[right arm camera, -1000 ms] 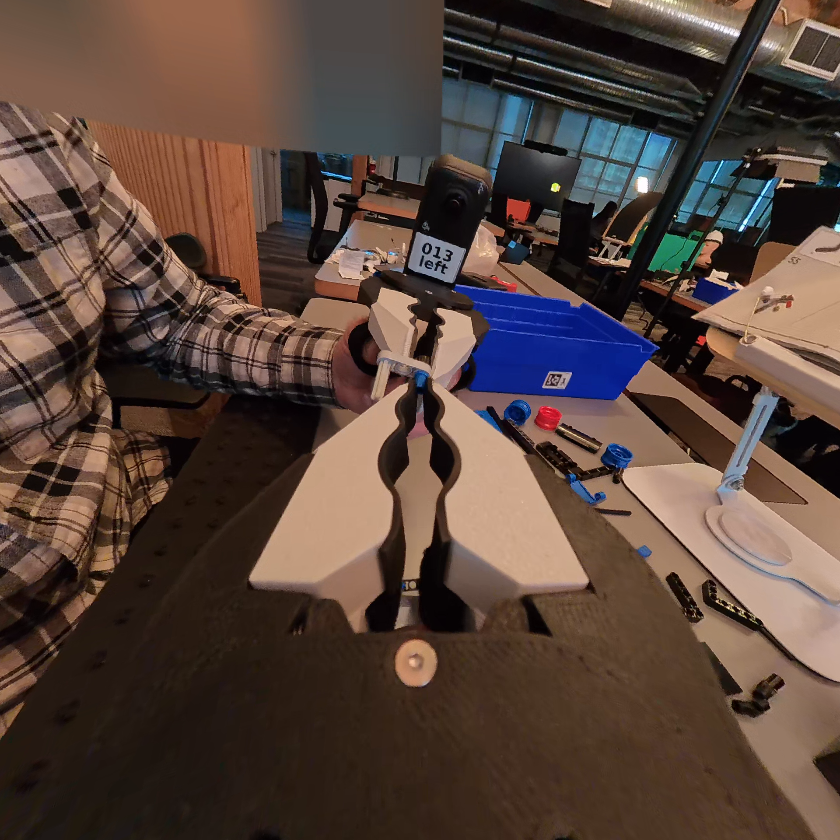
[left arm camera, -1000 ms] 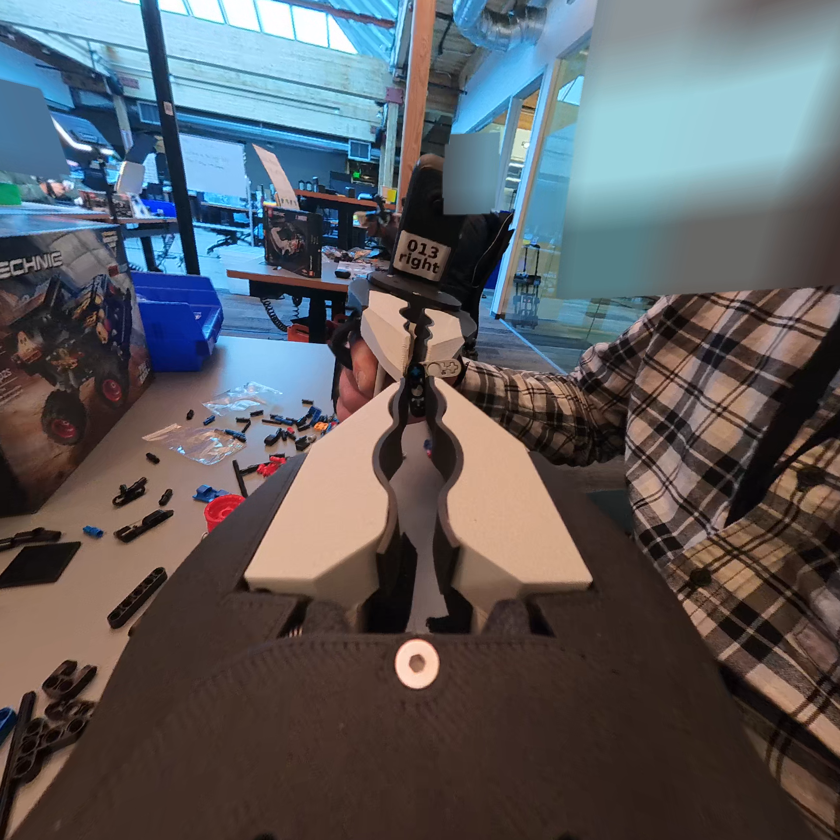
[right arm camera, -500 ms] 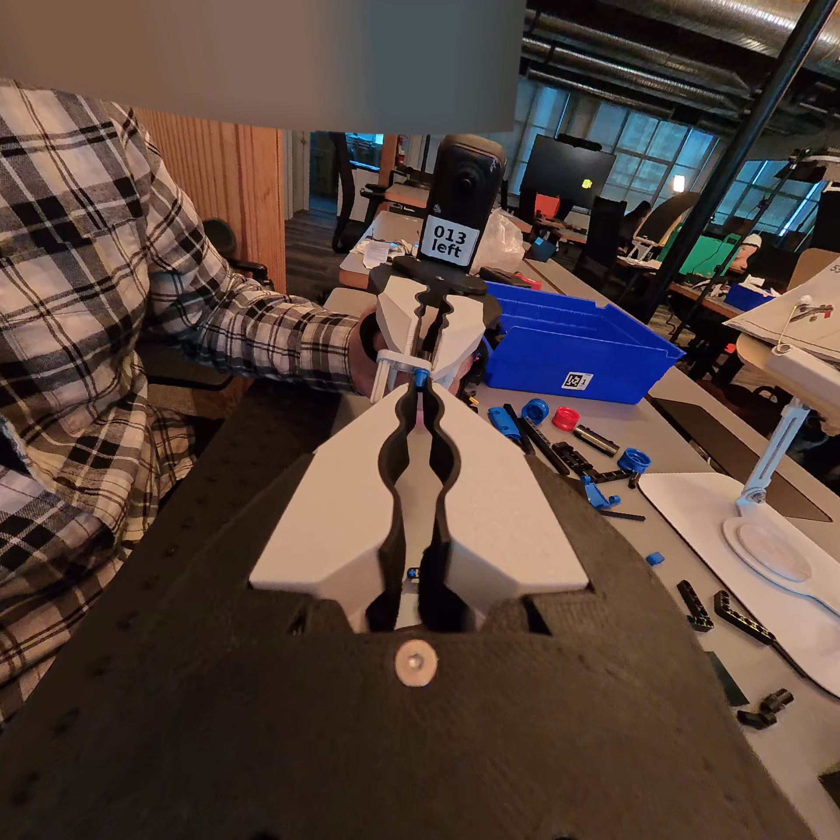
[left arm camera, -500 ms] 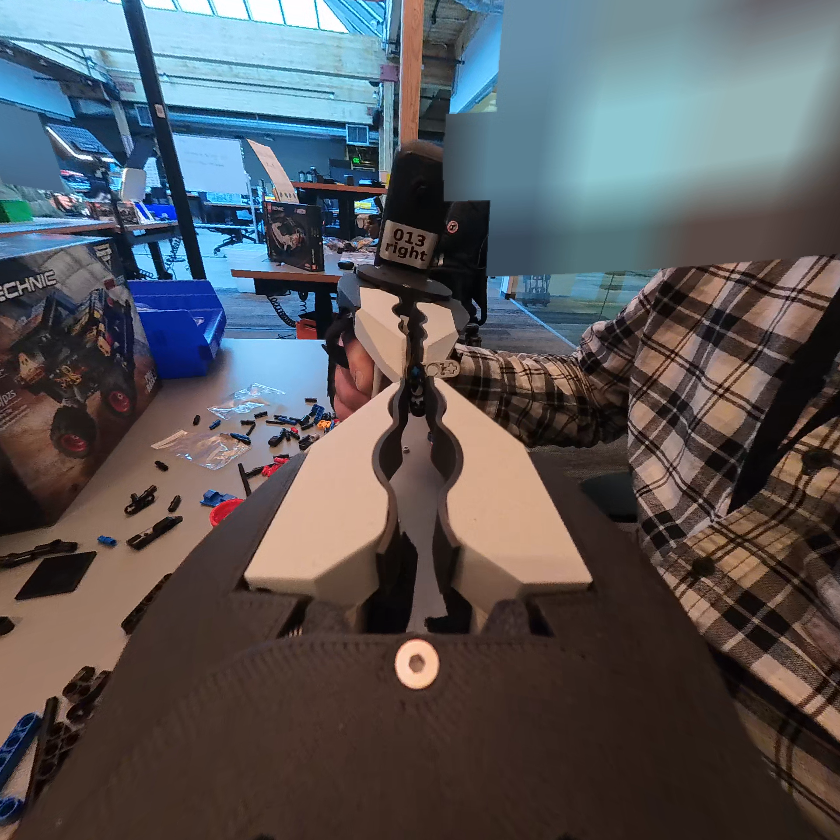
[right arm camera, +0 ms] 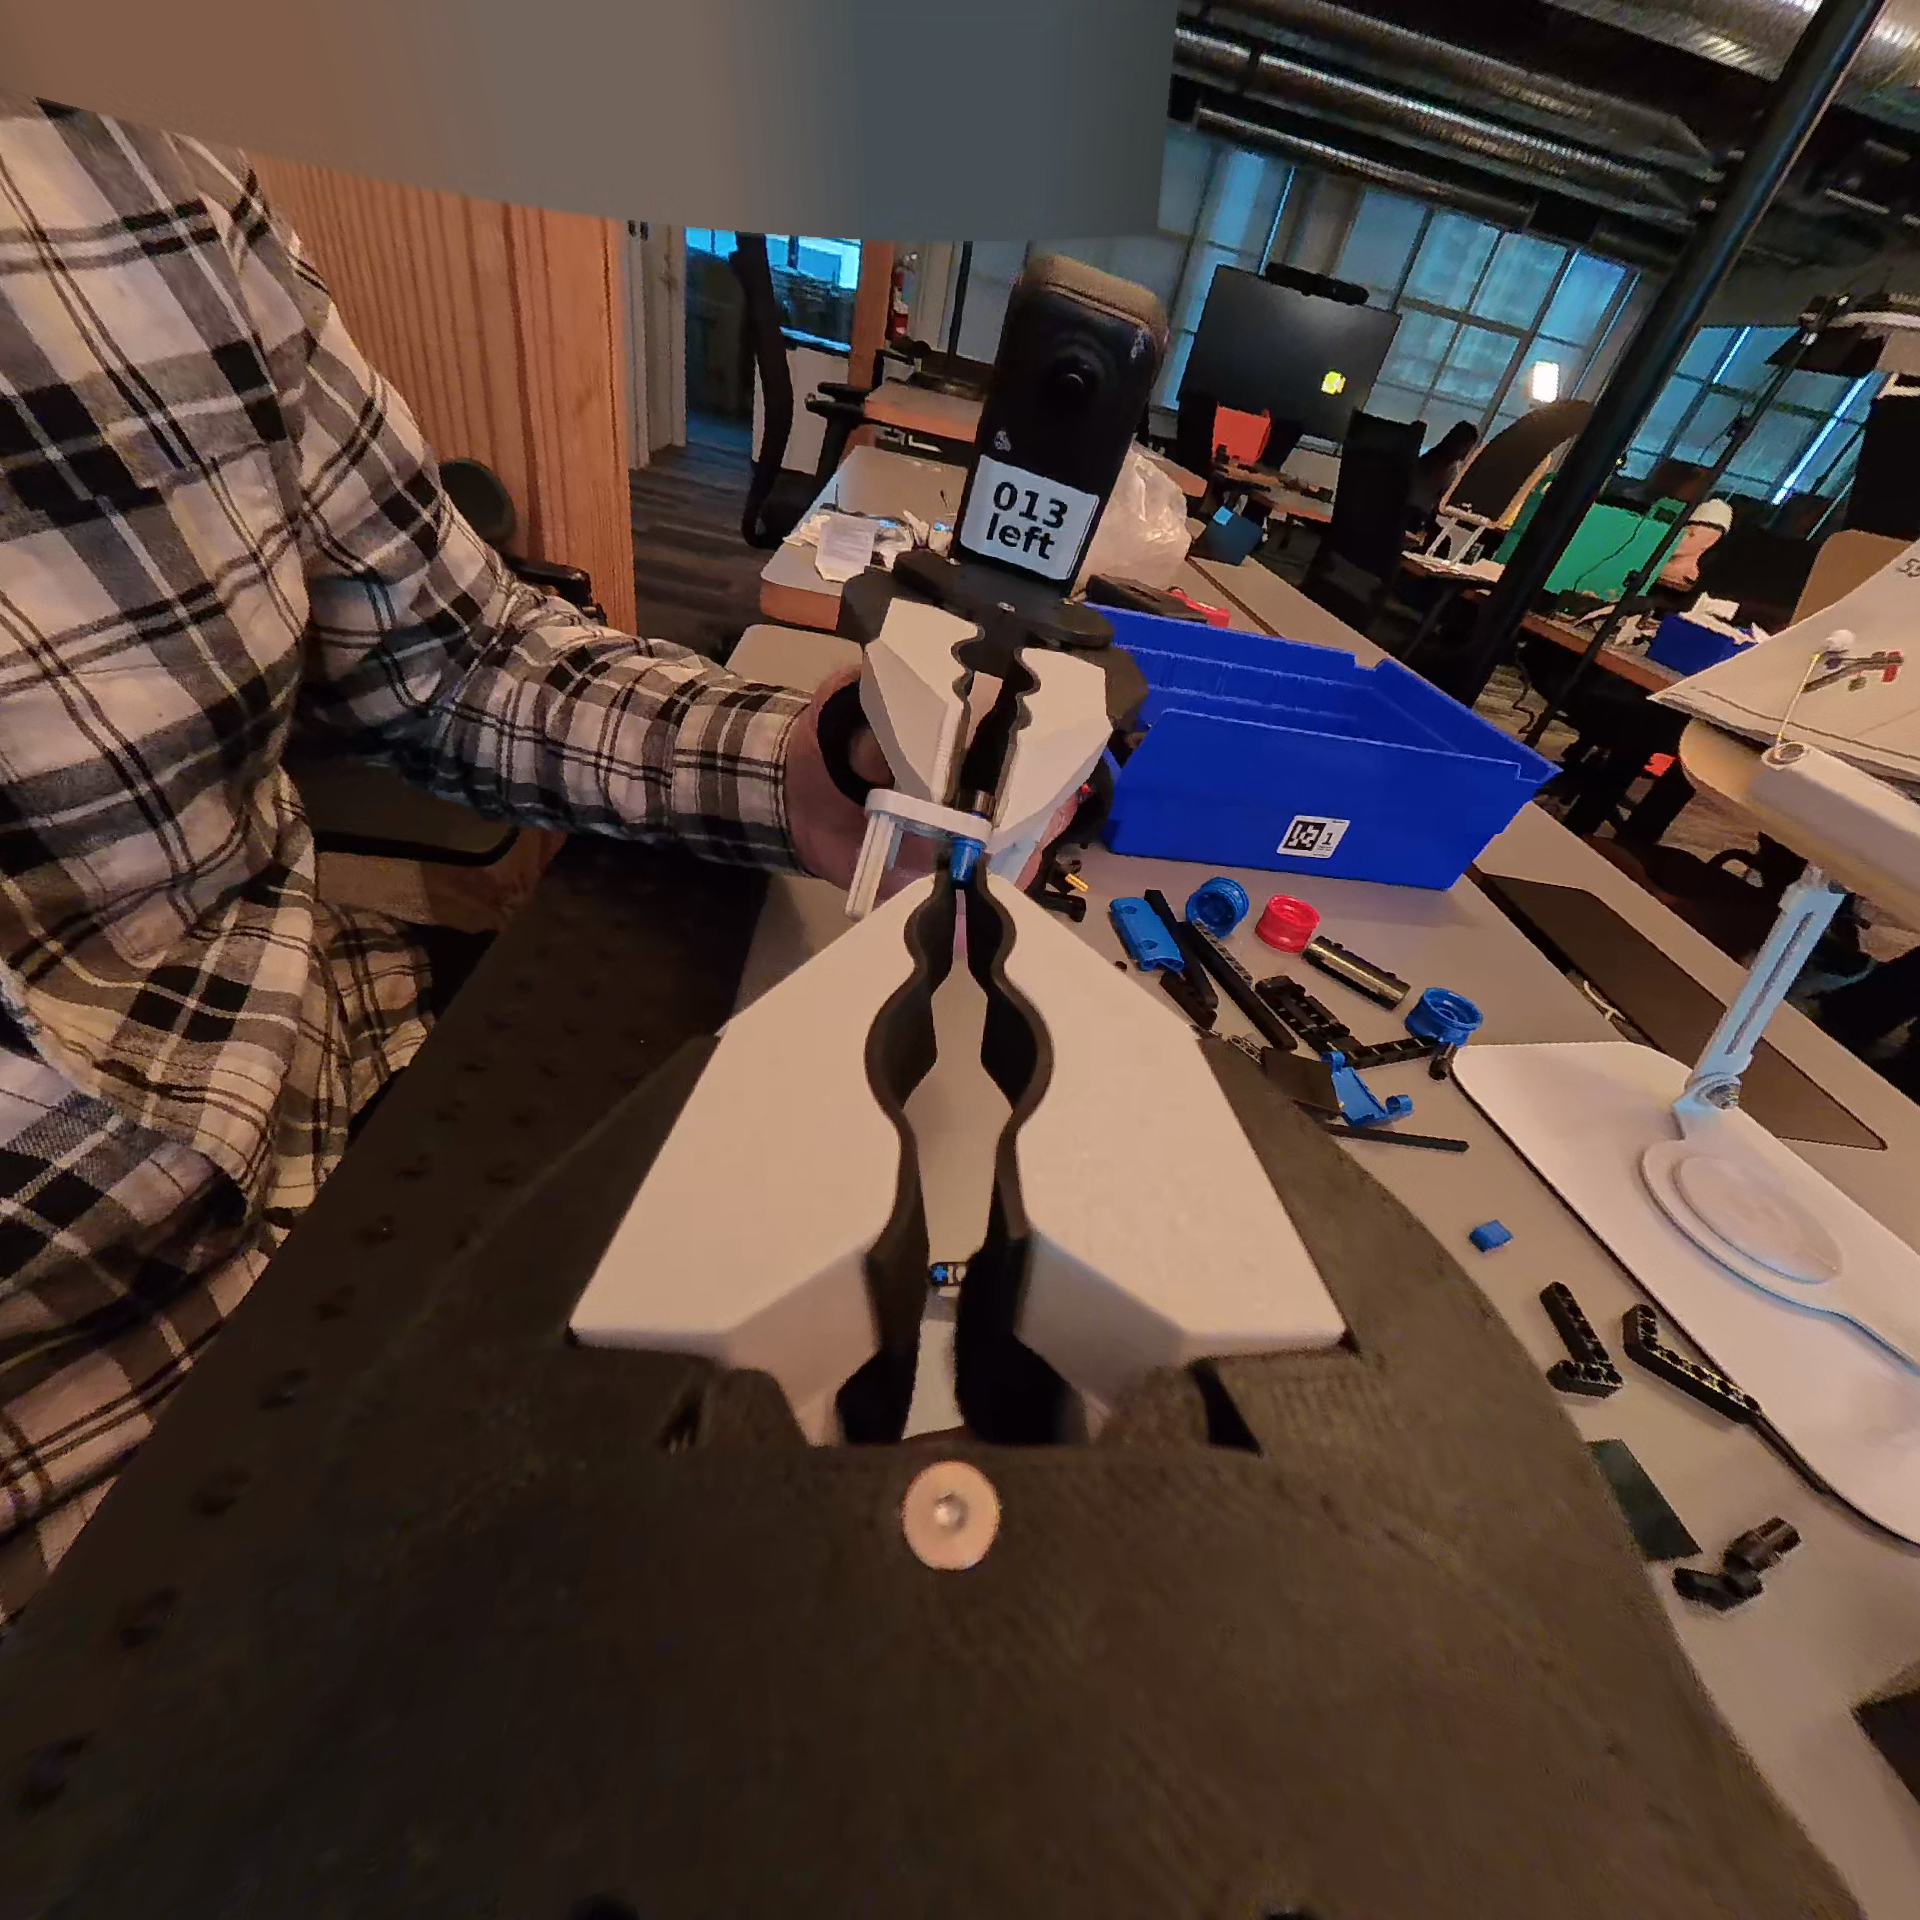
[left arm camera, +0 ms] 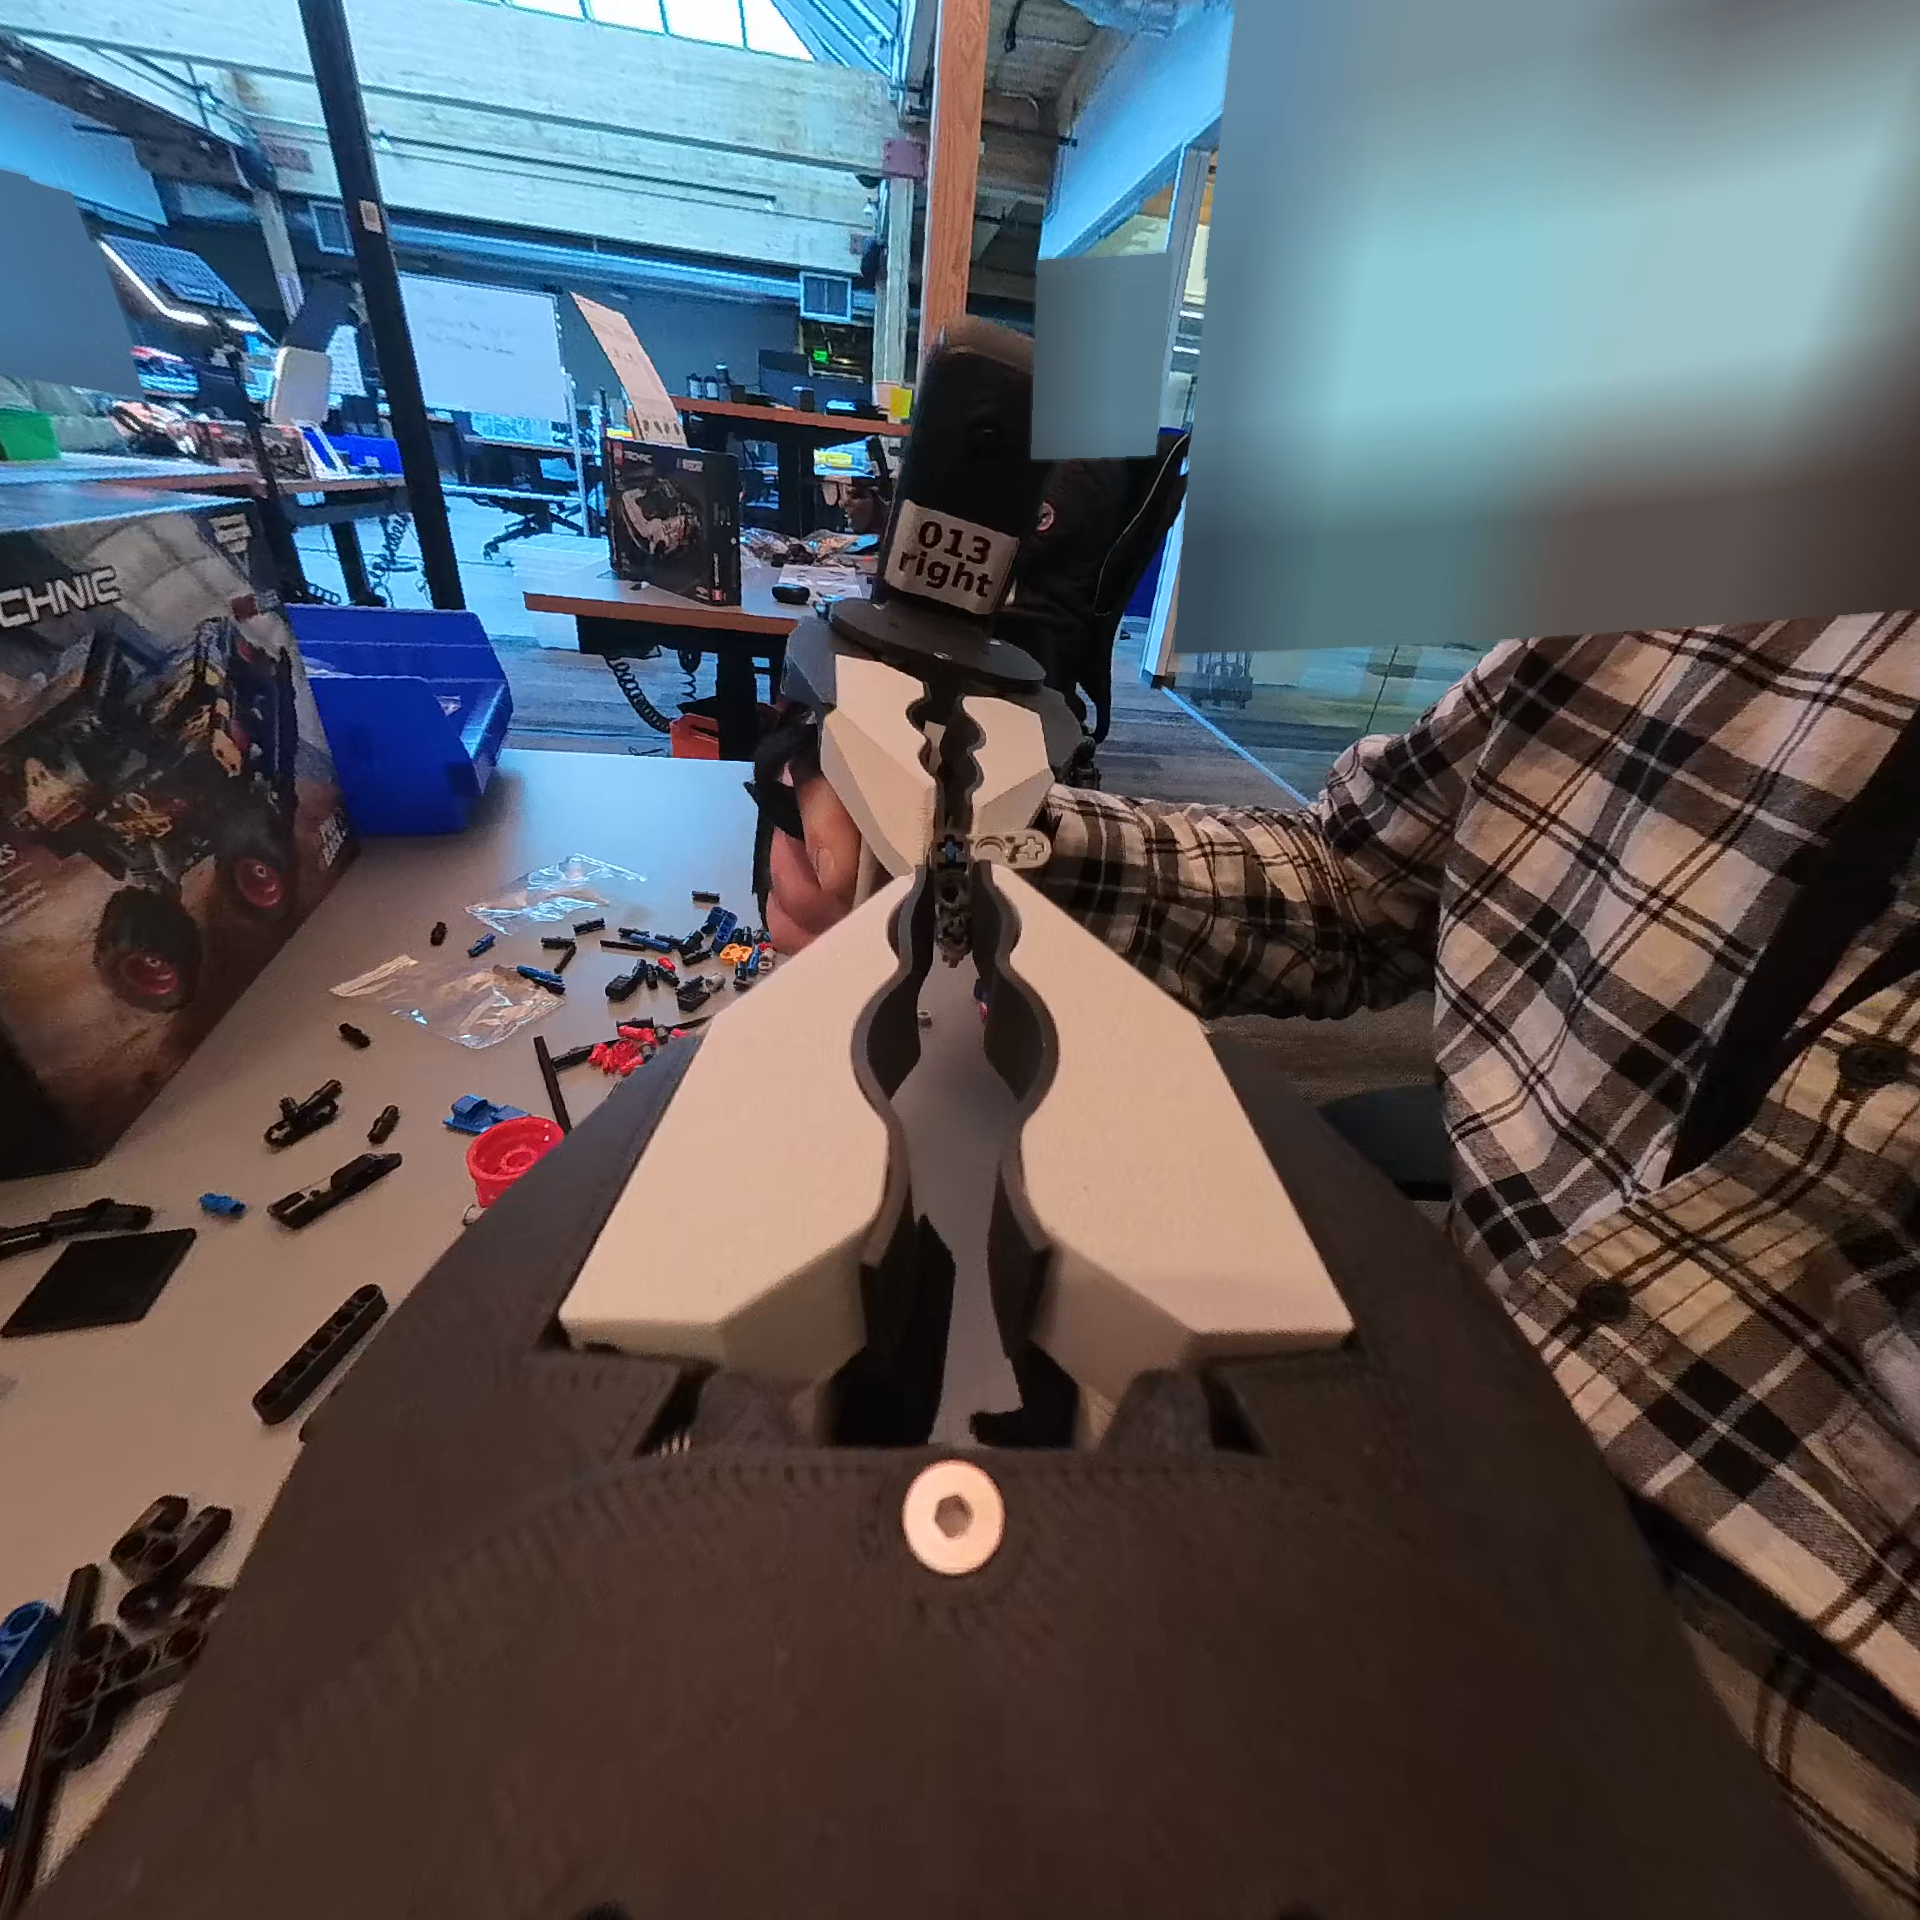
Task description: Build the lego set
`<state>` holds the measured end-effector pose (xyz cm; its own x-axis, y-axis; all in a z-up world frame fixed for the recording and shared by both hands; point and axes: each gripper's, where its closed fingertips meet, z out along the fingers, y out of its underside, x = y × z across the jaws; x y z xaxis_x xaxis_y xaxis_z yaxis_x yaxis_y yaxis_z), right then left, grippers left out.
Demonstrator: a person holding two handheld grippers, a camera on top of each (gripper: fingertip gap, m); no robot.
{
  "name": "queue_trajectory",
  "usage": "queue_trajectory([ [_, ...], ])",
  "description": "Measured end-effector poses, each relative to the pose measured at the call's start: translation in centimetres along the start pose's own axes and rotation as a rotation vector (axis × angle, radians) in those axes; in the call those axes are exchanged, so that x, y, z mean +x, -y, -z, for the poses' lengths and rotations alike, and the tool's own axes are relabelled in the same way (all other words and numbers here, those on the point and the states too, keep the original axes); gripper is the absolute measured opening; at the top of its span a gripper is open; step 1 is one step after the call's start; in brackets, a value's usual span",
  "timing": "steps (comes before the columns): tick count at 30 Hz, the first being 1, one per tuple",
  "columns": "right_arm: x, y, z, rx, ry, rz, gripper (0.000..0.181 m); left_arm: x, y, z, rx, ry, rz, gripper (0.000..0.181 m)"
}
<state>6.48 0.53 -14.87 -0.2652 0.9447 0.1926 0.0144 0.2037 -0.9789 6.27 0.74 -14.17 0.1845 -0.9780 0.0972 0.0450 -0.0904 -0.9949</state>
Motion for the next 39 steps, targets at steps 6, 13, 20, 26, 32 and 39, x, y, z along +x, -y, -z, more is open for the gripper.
queue_trajectory([
  [6, 0.2, -0.3, 0.1, 0.003, 0.002, -0.027, 0.0, -0.3, -0.2, -0.1, 0.0, 0.01, 0.018, 0.005],
  [13, 1.0, -0.5, 0.7, -0.039, -0.057, -0.007, 0.0, -1.9, 0.4, 1.9, 0.065, 0.031, 0.058, 0.006],
  [20, 1.7, -0.5, -0.2, -0.028, -0.105, -0.034, 0.002, -1.8, -0.3, 0.7, 0.058, 0.011, 0.07, 0.005],
  [26, 1.9, -0.9, -0.6, -0.048, -0.127, -0.046, 0.013, -1.6, -0.5, 0.3, 0.053, -0.002, 0.075, 0.005],
  [32, 1.4, -0.9, -1.1, -0.055, -0.101, -0.065, 0.007, -1.4, -0.2, 0.3, 0.076, -0.017, 0.07, 0.006],
  [39, 1.4, -1.5, -1.1, -0.054, -0.045, -0.189, 0.022, -1.7, 0.7, 0.7, 0.134, -0.009, 0.072, 0.006],
])
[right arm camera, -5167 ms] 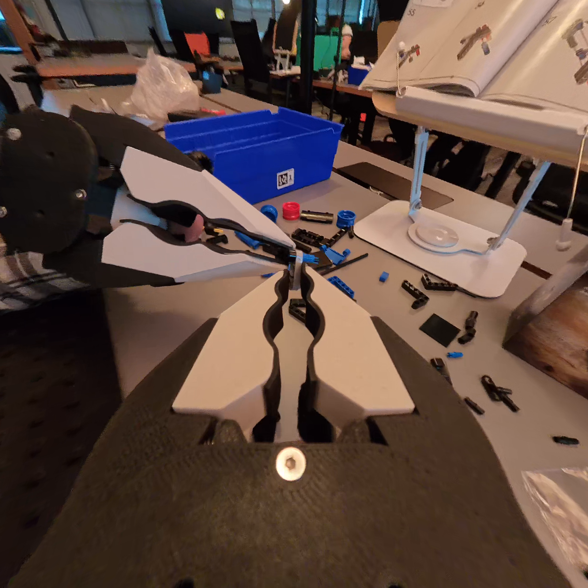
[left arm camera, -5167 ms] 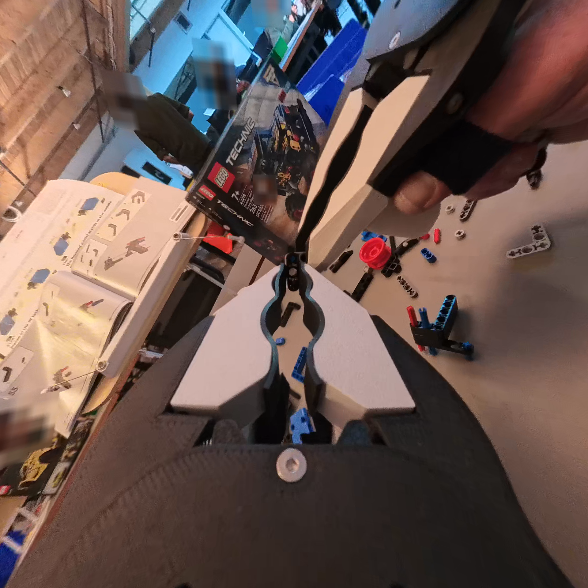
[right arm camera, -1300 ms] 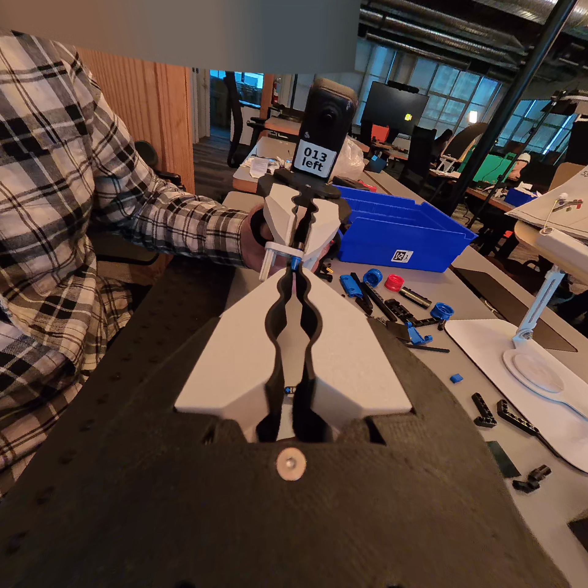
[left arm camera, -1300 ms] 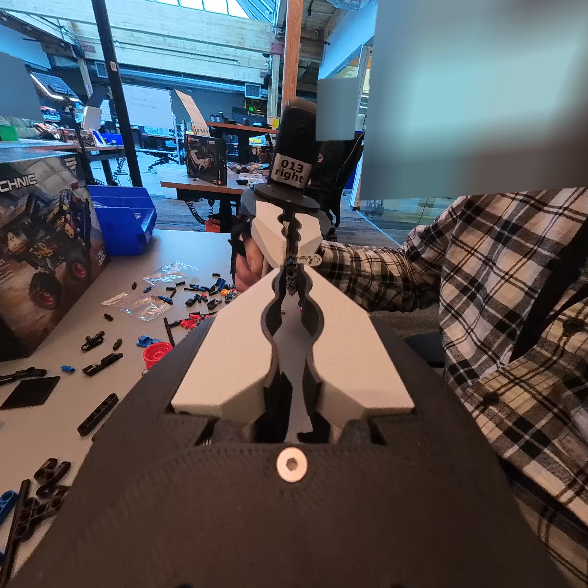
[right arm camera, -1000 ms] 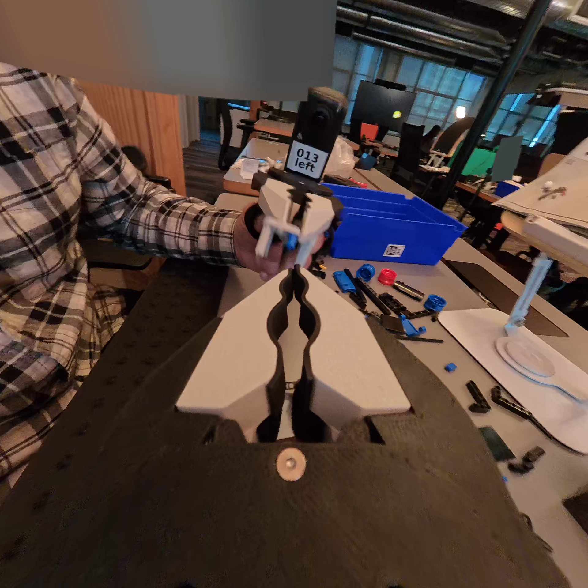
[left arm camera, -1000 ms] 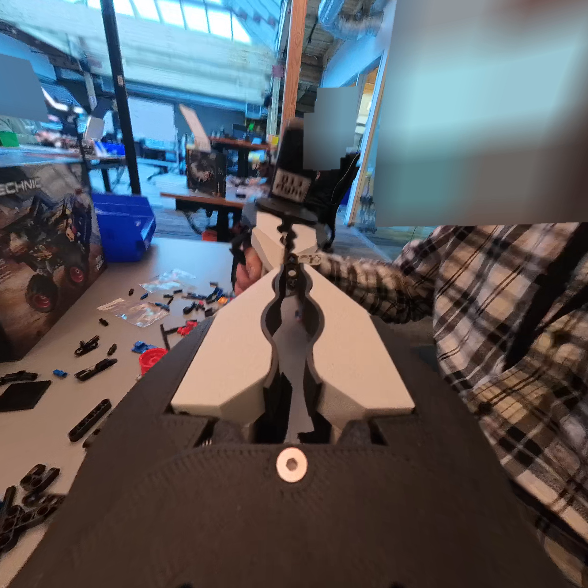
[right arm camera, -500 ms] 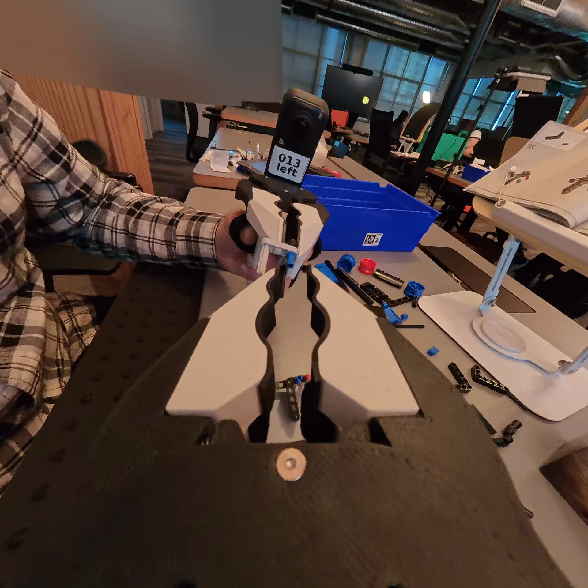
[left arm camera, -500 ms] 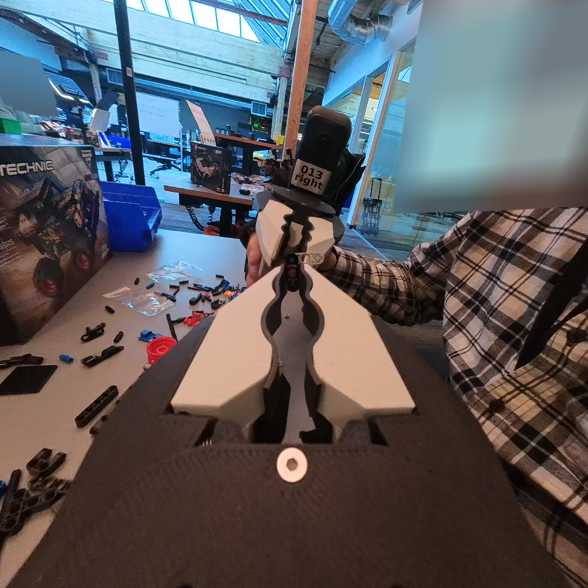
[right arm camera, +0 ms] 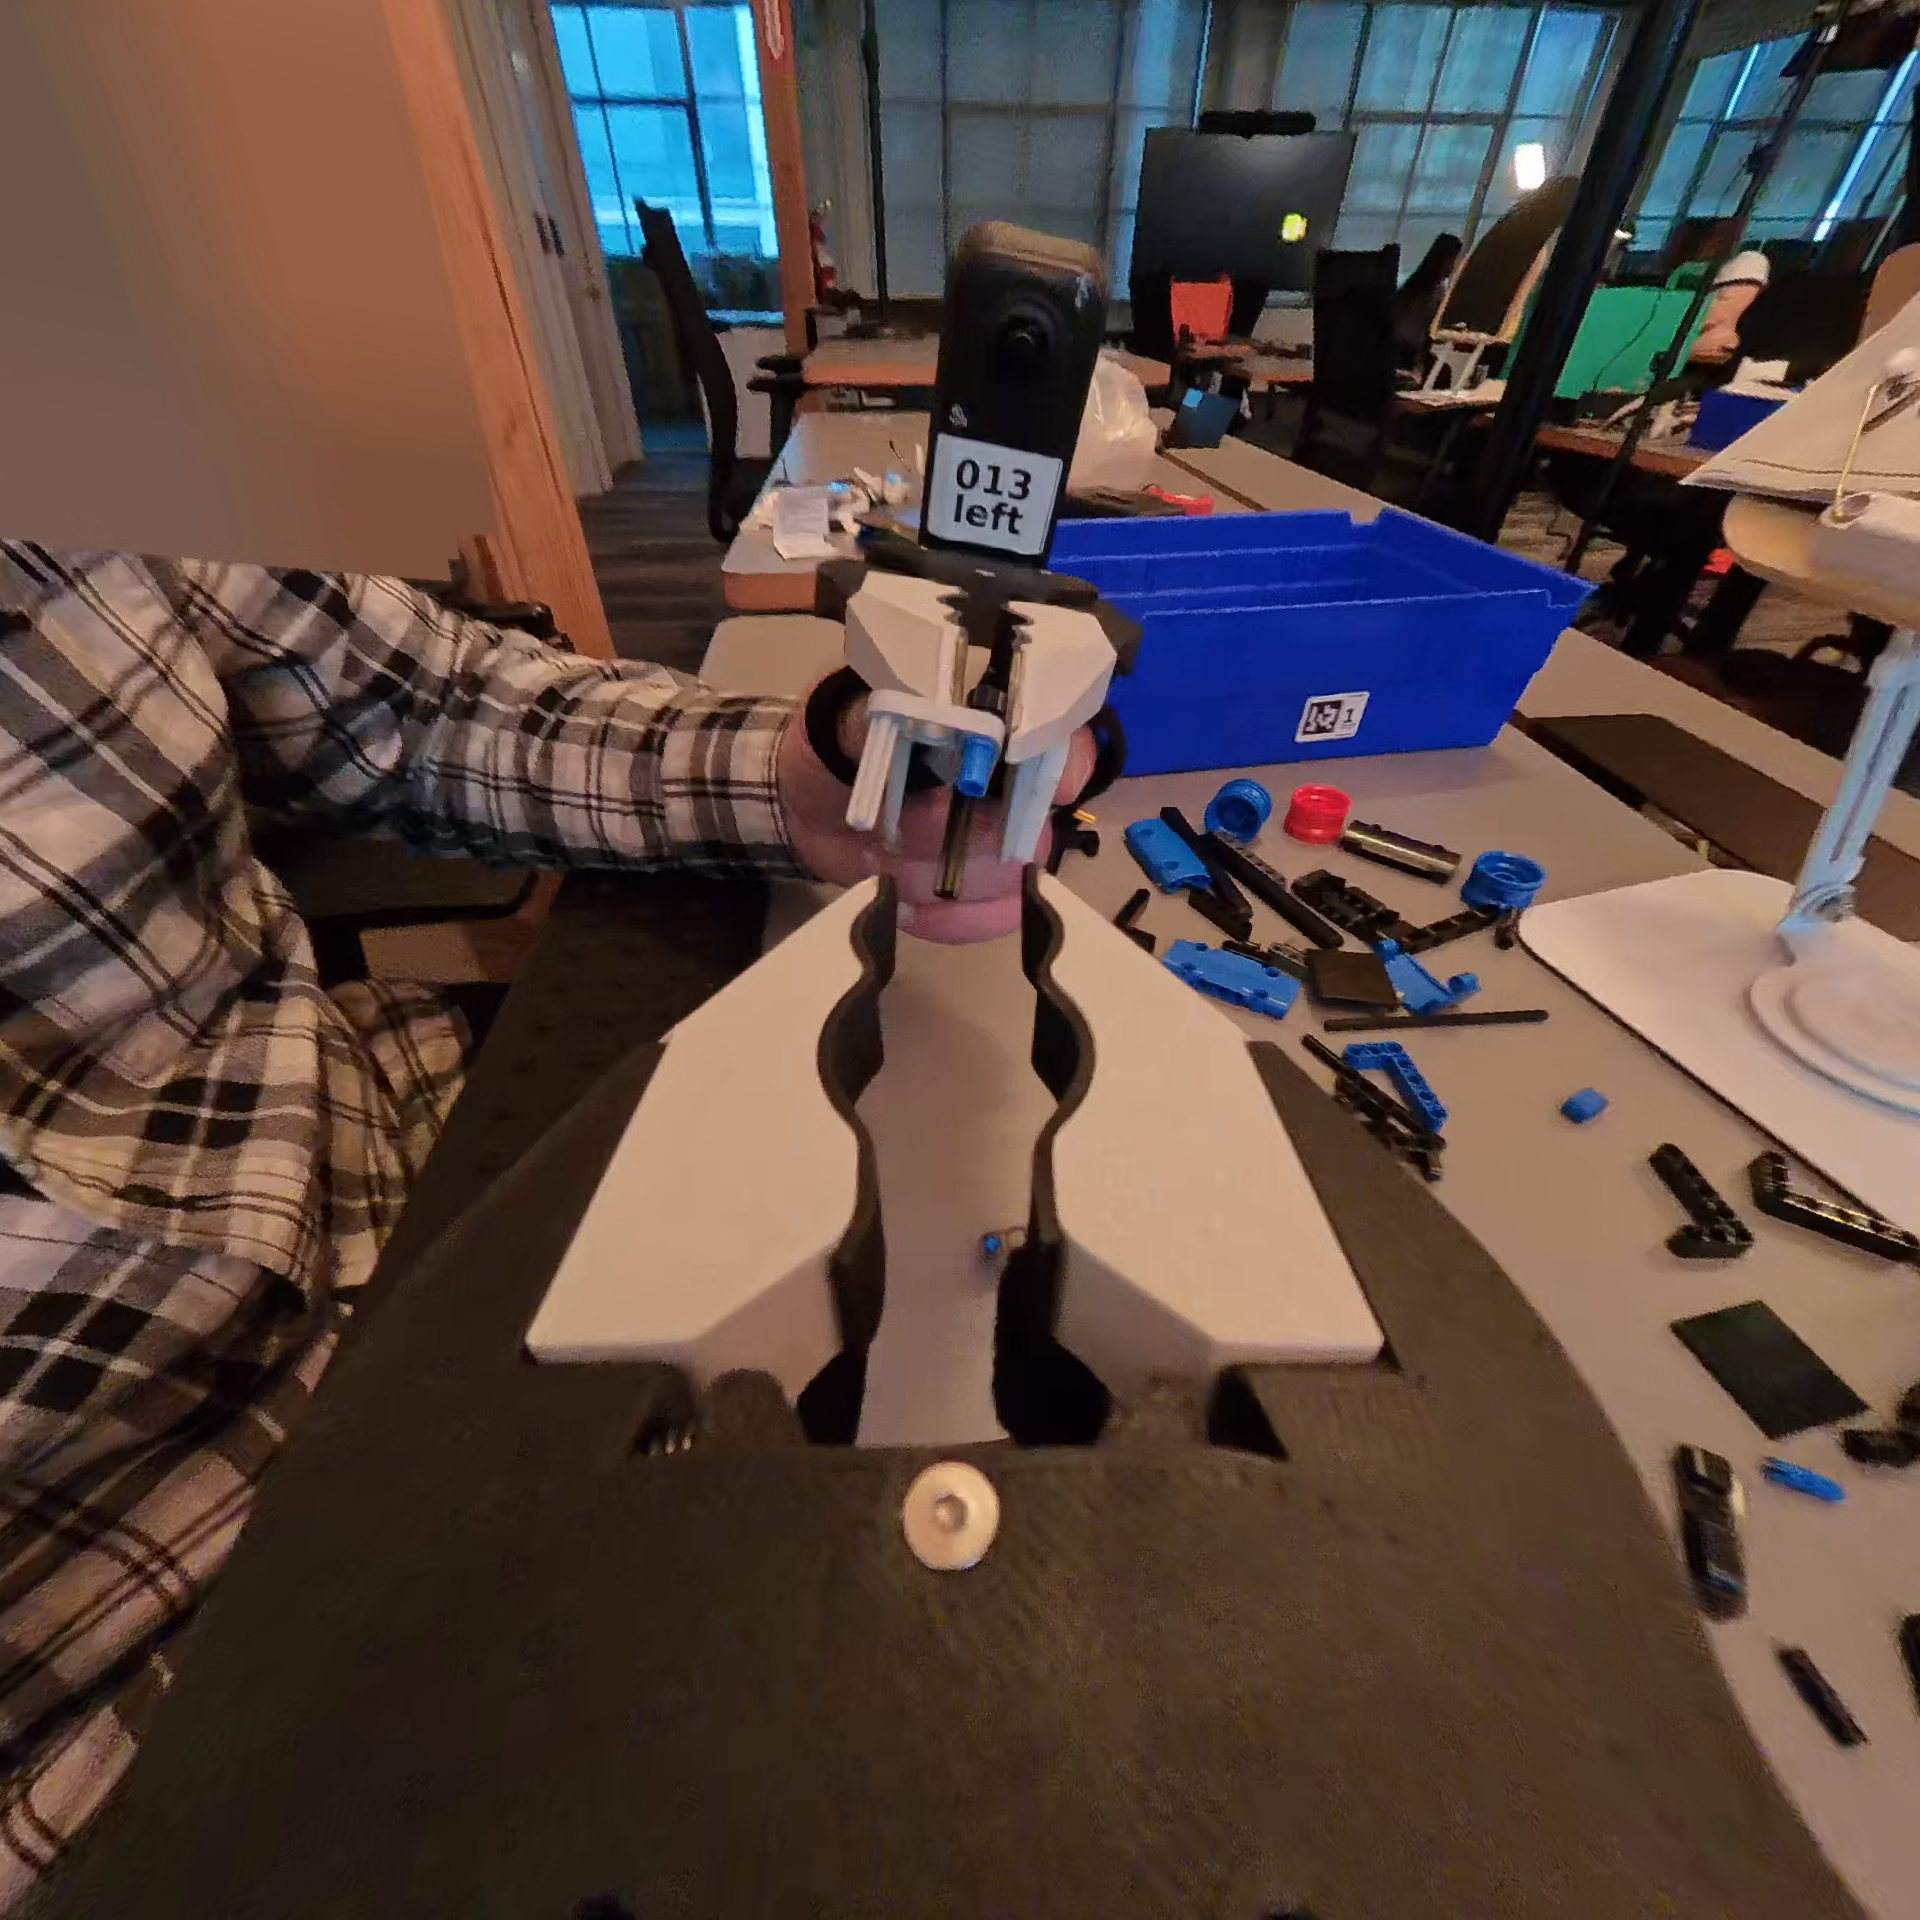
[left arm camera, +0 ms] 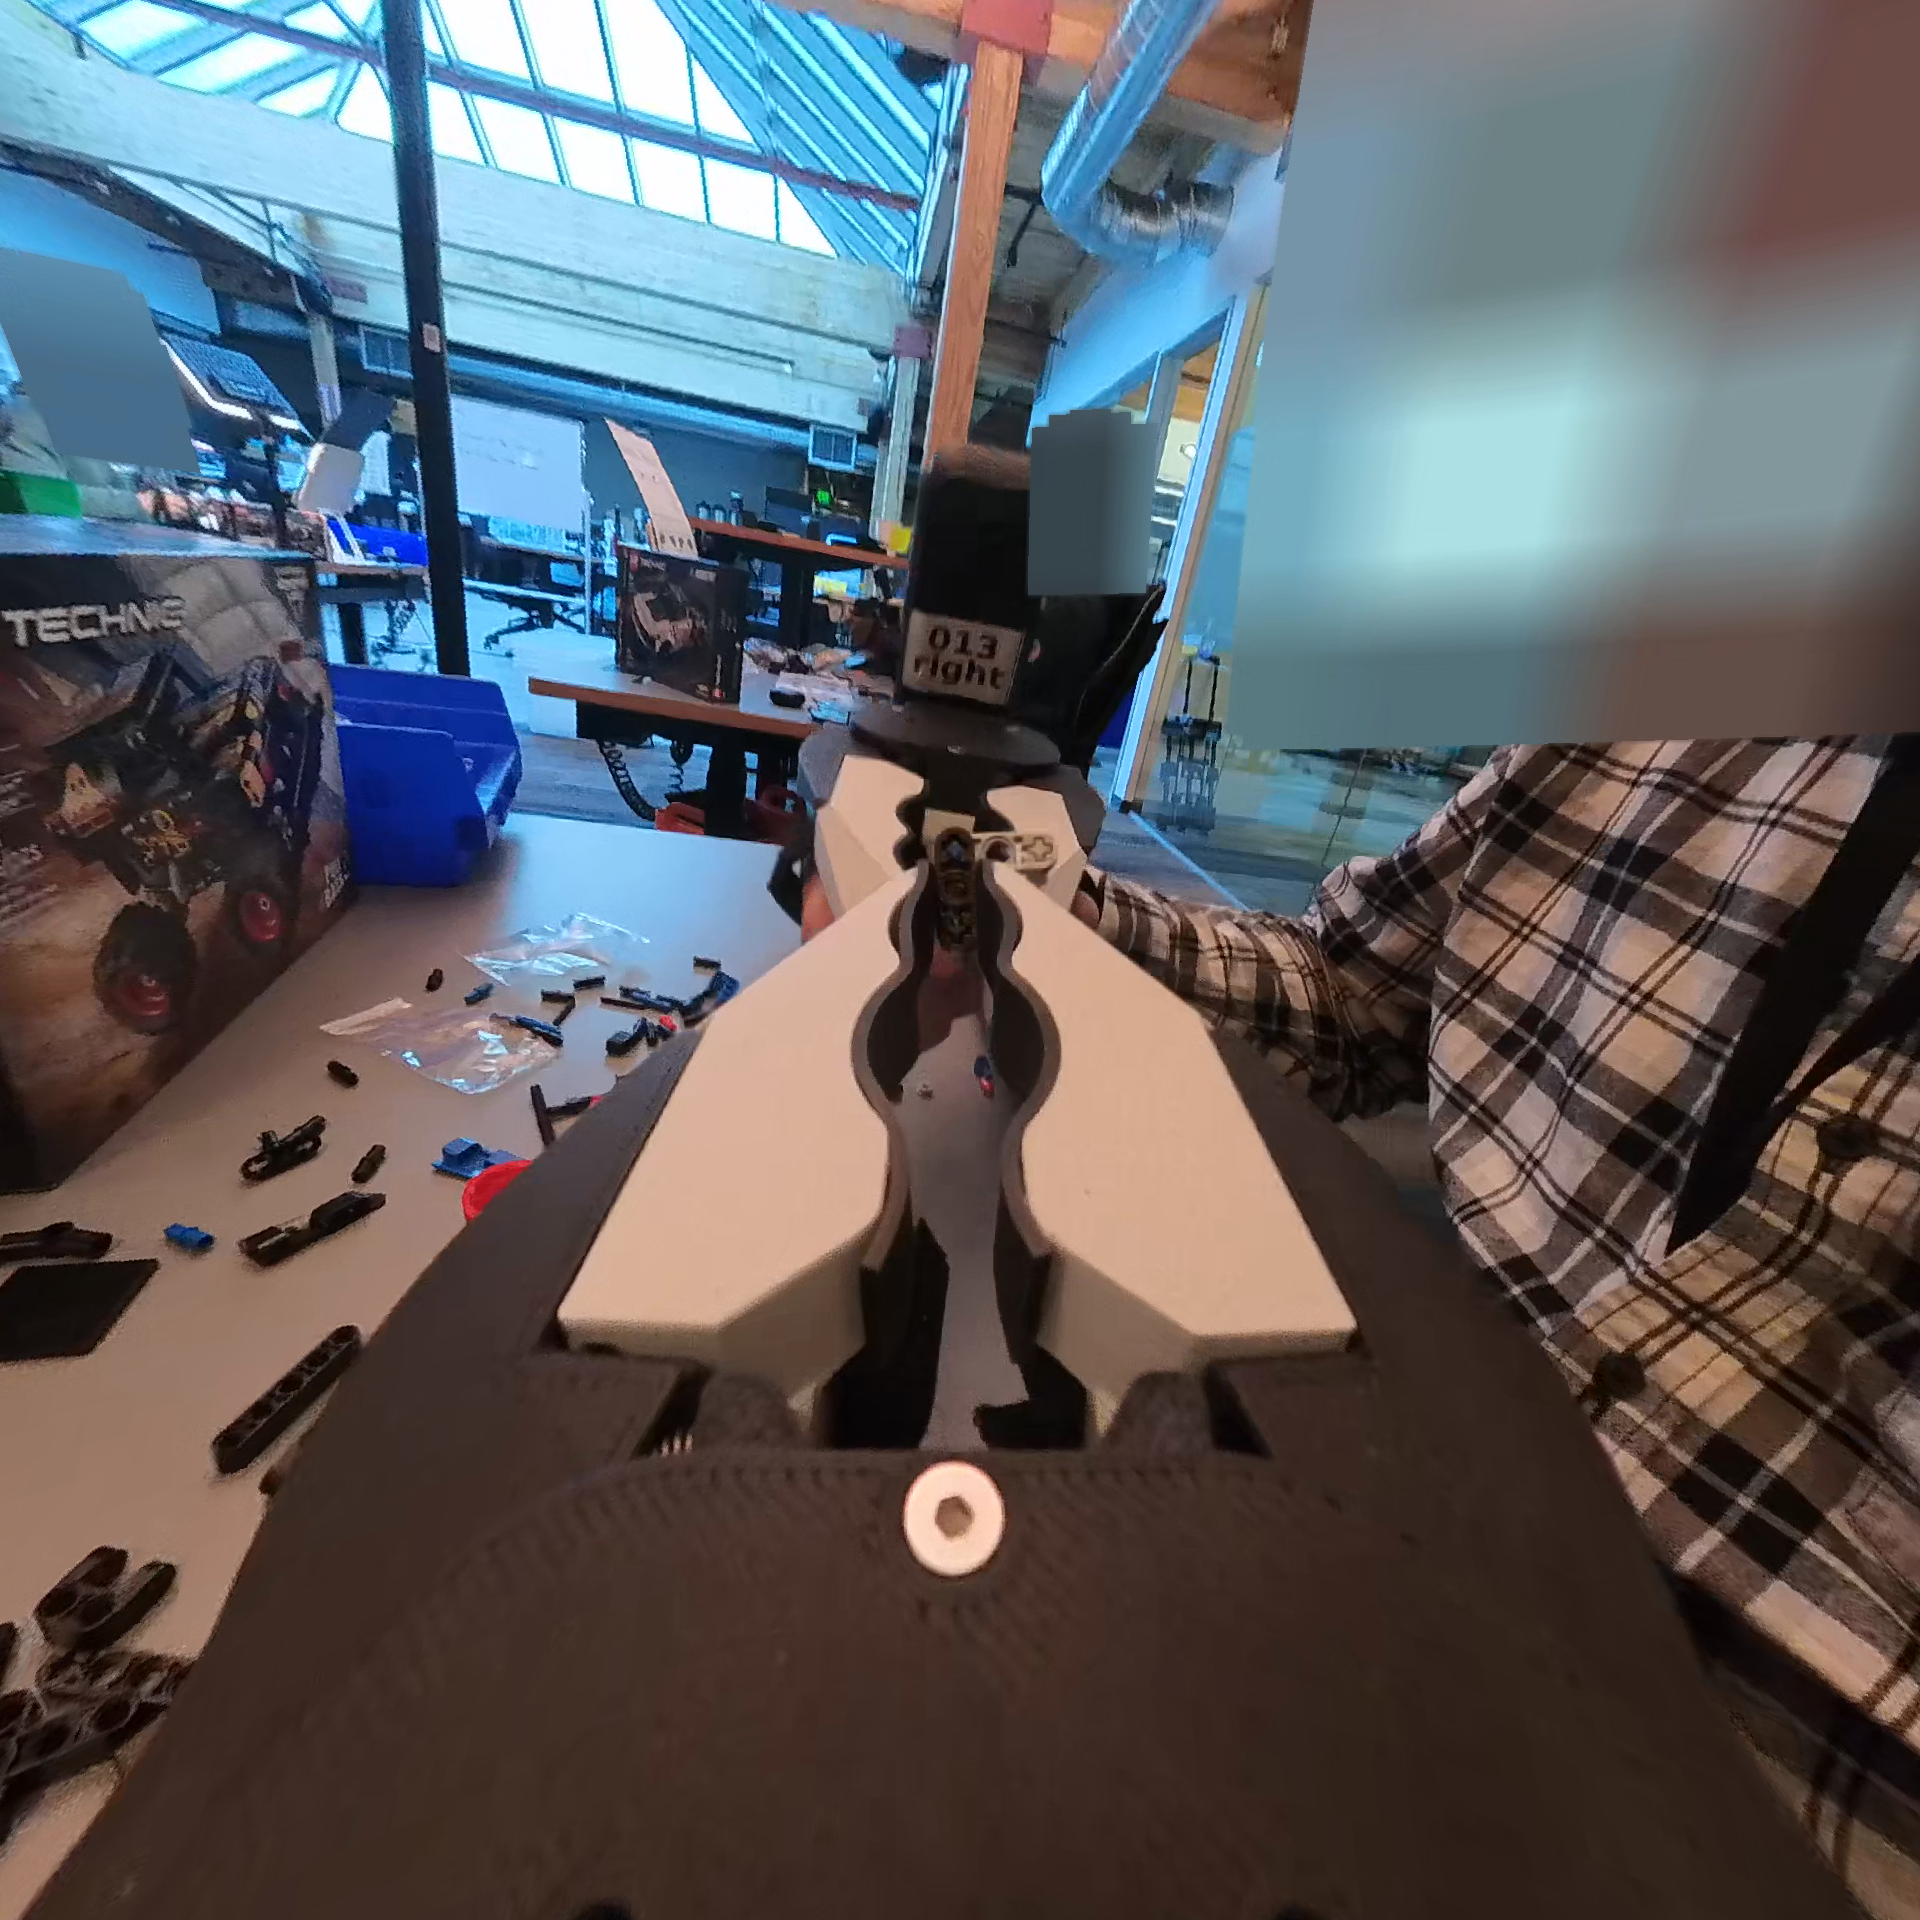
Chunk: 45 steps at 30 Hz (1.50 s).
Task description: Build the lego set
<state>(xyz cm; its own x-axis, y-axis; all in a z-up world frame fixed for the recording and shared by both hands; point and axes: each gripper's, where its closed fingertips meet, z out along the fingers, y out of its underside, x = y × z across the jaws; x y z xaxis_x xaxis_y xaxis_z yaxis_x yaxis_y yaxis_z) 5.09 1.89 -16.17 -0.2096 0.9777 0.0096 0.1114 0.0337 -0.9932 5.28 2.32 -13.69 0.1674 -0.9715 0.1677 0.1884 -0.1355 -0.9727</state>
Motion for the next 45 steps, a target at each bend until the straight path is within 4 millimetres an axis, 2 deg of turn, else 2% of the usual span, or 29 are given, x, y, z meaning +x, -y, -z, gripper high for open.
queue_trajectory([
  [4, -0.4, 0.8, -0.3, 0.044, 0.028, -0.013, 0.004, 0.3, -0.4, -0.5, -0.015, -0.006, -0.013, 0.006],
  [8, -0.2, 0.7, -0.1, 0.031, 0.016, -0.003, 0.002, 0.4, -0.6, -0.5, -0.026, -0.016, -0.005, 0.007],
  [10, -0.1, 0.5, 0.0, 0.027, 0.013, 0.004, 0.002, 0.2, -1.2, -0.4, -0.077, -0.011, -0.01, 0.017],
  [15, -0.4, 0.0, -0.3, -0.009, 0.017, 0.035, 0.002, 0.4, -2.0, -0.7, -0.151, 0.014, -0.063, 0.009],
  [22, -0.3, 0.7, -0.3, 0.04, 0.021, 0.003, 0.004, 0.4, -1.1, -0.4, -0.097, 0.01, -0.038, 0.006],
  [25, 0.1, 0.9, 0.0, 0.052, 0.003, 0.002, 0.008, -0.2, 0.3, 0.3, 0.002, -0.004, 0.037, 0.005],
  [29, 0.1, 1.2, -0.1, 0.06, -0.014, 0.021, 0.0, 0.1, 0.5, 0.2, 0.025, -0.026, 0.052, 0.006],
  [45, -0.4, 2.0, 0.3, 0.117, 0.0, 0.004, 0.006, 0.6, 0.2, -0.2, -0.004, -0.006, -0.045, 0.006],
])
